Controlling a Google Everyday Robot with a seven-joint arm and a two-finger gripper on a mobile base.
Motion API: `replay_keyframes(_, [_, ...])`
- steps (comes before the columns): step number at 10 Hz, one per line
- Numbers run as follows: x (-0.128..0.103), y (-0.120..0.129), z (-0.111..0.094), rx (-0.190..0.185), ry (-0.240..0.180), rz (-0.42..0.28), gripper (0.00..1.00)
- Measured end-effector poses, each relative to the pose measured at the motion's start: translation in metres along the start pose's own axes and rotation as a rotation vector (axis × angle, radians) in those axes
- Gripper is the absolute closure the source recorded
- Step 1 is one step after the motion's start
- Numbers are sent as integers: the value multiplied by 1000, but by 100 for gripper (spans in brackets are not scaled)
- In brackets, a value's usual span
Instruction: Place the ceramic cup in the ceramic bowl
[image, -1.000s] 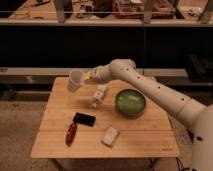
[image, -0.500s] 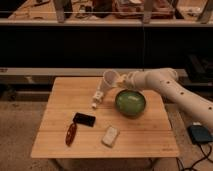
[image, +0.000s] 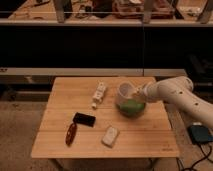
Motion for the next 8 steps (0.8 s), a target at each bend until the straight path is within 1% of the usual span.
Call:
replay_keyframes(3, [26,17,-3,-67,45,30,100])
replay_keyframes(5, [39,24,-2,-99,60,45,98])
replay_keyframes(6, [40,27,0,-102,59,55,94])
replay_keyframes(8, [41,33,8,-108,48,79,71])
